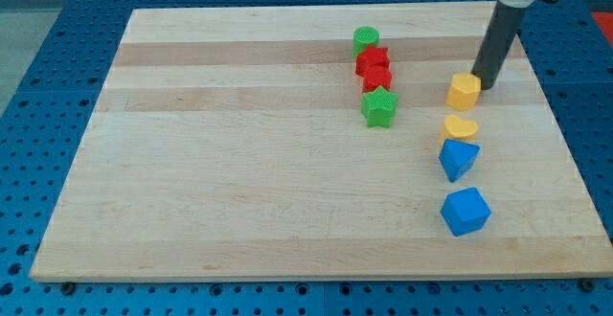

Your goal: Move the hexagon to the left side of the triangle

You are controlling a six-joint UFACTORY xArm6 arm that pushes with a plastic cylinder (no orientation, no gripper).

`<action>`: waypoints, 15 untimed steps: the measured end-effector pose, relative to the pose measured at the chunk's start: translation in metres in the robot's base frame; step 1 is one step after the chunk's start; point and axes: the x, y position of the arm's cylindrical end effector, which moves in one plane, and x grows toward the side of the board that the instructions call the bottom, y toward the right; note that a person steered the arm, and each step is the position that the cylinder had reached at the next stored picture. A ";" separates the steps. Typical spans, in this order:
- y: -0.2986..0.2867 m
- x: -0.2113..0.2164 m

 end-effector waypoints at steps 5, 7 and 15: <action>-0.026 0.022; -0.039 0.050; -0.097 0.089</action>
